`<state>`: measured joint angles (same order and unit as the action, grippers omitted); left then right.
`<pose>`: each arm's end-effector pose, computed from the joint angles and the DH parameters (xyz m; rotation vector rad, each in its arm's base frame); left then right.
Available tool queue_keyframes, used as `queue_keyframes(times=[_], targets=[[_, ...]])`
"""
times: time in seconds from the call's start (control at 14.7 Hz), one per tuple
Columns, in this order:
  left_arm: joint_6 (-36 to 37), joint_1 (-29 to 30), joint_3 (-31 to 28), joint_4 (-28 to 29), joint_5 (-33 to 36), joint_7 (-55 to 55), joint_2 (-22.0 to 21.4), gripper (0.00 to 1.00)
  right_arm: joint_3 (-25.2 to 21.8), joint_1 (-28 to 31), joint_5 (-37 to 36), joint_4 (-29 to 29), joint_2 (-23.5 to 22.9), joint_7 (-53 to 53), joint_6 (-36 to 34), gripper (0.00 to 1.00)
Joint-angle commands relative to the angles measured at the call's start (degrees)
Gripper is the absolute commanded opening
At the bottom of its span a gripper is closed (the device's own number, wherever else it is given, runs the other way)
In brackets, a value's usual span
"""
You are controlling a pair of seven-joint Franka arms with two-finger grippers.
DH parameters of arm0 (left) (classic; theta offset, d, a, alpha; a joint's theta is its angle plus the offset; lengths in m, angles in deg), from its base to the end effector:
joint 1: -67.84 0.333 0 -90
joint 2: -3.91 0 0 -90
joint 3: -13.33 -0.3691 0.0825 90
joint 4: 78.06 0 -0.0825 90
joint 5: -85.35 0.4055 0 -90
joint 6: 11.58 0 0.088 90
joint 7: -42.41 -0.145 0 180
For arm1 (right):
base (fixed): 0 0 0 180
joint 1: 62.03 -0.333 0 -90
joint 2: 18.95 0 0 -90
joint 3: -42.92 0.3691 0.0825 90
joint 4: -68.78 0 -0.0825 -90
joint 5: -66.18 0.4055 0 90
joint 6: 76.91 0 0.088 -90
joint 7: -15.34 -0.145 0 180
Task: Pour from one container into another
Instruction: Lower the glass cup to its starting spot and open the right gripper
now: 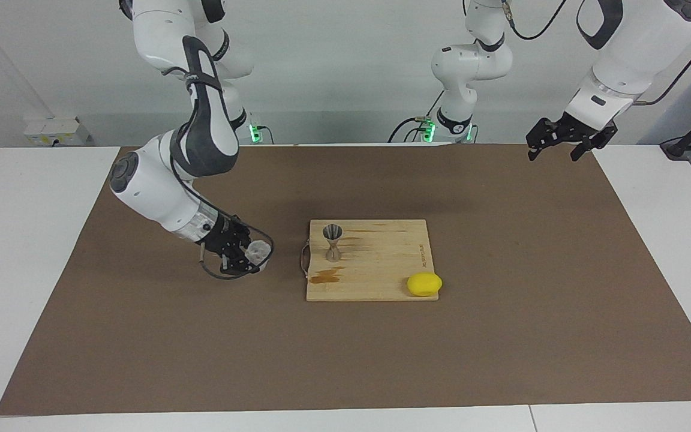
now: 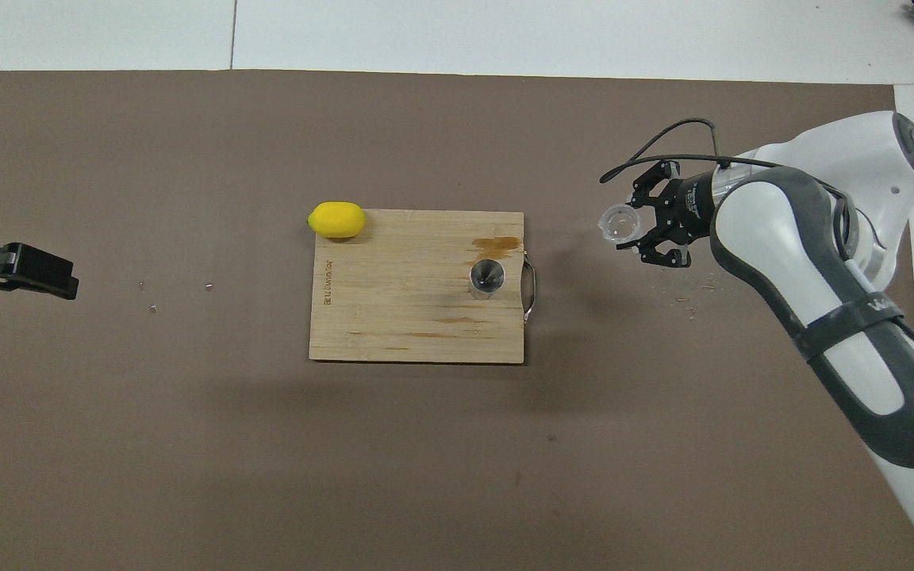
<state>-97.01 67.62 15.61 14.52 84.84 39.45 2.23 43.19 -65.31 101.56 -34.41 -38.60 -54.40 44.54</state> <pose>0.5516 -0.0258 0.6277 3.1263 -0.1494 -0.1495 0.6754 0.0868 0.3673 -1.9834 1.8325 0.4566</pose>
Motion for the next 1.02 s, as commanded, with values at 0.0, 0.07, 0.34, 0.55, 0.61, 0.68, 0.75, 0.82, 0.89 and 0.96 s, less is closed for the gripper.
queue_keyframes(times=[0.0,0.07,0.34,0.55,0.61,0.68,0.75,0.82,0.89,0.96], targets=[[0.45,0.48,0.27,0.06,-0.63,-0.11,-0.34,1.00,0.78,3.18,5.73,-2.19,-1.88,7.93,1.78,0.11],[0.45,0.48,0.27,0.06,-0.63,-0.11,-0.34,1.00,0.78,3.88,6.62,-1.93,-3.02,8.99,1.78,0.11],[0.45,0.48,0.27,0.06,-0.63,-0.11,-0.34,1.00,0.87,7.22,9.35,-1.67,-5.23,14.36,1.17,0.11],[0.45,0.48,0.27,0.06,-0.63,-0.11,-0.34,1.00,0.87,8.37,9.53,-1.93,-6.28,15.33,0.64,0.11],[0.45,0.48,0.27,0.06,-0.63,-0.11,-0.34,1.00,0.87,9.24,9.53,-2.10,-6.55,15.42,0.64,0.11],[0.45,0.48,0.27,0.06,-0.72,-0.11,-0.34,1.00,0.87,9.86,9.53,-2.19,-6.72,16.46,0.38,0.11],[0.45,0.48,0.27,0.06,-0.63,-0.11,-0.34,1.00,0.87,10.13,9.53,-2.37,-6.81,17.95,0.11,0.11],[0.45,0.48,0.27,0.06,-0.72,-0.11,-0.34,1.00,0.87,10.56,9.53,-2.63,-6.99,18.84,0.11,0.11],[0.45,0.48,0.27,0.06,-0.63,-0.11,-0.34,1.00,0.87,10.66,9.53,-3.07,-6.90,19.20,0.11,0.12],[0.45,0.48,0.27,0.06,-0.63,-0.11,-0.34,1.00,0.78,10.57,9.62,-3.51,-6.81,19.29,0.28,0.18]])
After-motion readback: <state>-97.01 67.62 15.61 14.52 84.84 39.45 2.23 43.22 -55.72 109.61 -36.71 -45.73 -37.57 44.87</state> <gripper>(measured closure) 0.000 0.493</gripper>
